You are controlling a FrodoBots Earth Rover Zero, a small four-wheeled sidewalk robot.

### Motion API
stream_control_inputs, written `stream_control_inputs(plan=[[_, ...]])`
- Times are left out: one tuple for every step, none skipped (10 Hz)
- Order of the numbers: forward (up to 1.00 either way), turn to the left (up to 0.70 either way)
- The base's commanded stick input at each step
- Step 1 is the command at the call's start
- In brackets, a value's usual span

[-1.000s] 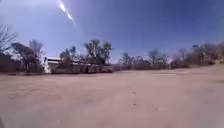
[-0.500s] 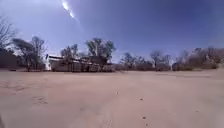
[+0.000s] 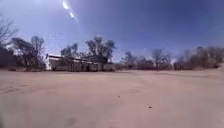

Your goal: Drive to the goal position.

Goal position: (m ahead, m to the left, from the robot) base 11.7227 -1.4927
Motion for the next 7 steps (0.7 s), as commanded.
stream_control_inputs(plan=[[1.0, 0.0], [1.0, 0.0], [1.0, 0.0], [1.0, 0.0], [1.0, 0.0], [1.0, 0.0], [1.0, 0.0]])
